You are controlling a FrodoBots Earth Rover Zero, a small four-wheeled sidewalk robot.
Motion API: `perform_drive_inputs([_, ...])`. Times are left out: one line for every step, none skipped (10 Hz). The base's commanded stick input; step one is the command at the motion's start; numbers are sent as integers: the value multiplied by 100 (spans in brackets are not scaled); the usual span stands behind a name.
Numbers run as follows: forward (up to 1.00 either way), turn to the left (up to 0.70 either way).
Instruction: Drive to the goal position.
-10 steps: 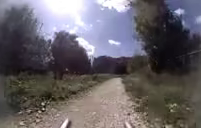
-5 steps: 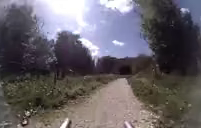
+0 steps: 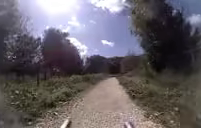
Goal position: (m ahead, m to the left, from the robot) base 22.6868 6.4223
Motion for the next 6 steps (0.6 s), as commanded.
perform_drive_inputs([75, -30])
perform_drive_inputs([76, -27])
perform_drive_inputs([79, -4])
perform_drive_inputs([85, 0])
perform_drive_inputs([85, 0])
perform_drive_inputs([85, 0])
